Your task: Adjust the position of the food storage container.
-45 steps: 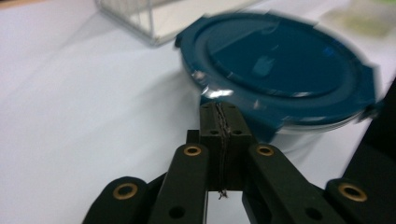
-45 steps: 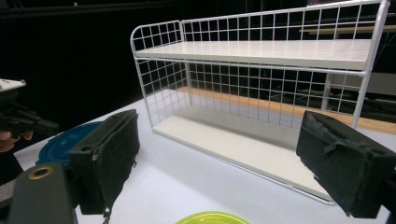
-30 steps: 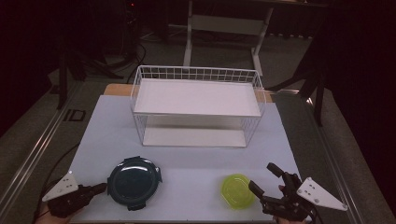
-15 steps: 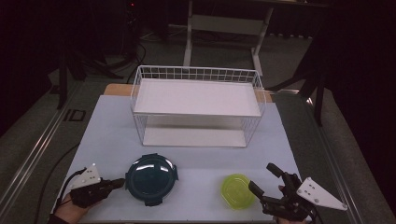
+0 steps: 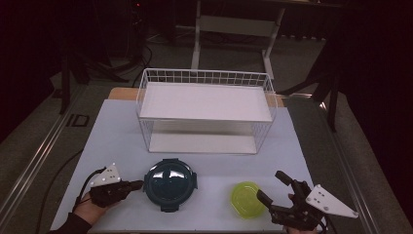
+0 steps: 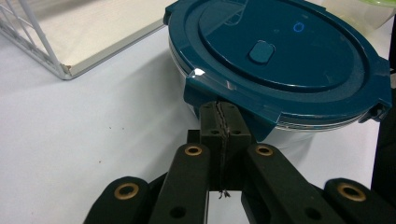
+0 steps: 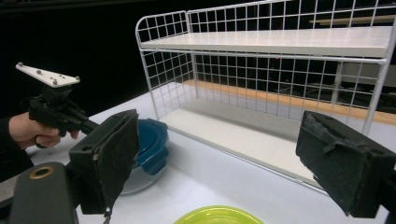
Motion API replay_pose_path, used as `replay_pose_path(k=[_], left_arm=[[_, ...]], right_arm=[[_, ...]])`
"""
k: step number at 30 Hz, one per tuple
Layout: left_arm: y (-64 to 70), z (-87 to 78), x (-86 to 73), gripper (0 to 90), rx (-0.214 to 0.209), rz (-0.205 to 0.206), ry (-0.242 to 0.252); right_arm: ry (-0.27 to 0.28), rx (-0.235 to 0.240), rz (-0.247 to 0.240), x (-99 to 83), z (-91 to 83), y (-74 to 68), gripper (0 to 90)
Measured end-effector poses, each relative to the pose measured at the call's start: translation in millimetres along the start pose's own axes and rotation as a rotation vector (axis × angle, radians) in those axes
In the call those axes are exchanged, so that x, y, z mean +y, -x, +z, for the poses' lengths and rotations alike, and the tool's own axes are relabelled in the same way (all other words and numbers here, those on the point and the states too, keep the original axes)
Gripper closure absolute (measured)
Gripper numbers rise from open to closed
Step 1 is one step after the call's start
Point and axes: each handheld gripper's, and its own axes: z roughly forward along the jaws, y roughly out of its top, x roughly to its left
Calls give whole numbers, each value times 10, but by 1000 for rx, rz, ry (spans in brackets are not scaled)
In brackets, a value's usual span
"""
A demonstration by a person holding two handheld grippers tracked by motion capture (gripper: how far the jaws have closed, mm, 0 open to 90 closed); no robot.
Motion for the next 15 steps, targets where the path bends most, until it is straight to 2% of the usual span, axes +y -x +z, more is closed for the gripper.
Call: replay_pose_path(k=[3, 6, 13, 15], left_arm=[[8, -7, 4, 889, 1, 3, -1], [5, -8, 11, 889, 2, 0, -1], [4, 44, 43, 890, 7, -14, -5], [17, 71, 68, 890, 3, -9, -9]], right_arm=[[-13, 22, -7, 7, 20, -6, 127], [-8, 39, -39, 26, 25, -40, 124], [-41, 36, -89, 58, 67, -102, 163], [-33, 23, -127, 77, 69, -153, 164]])
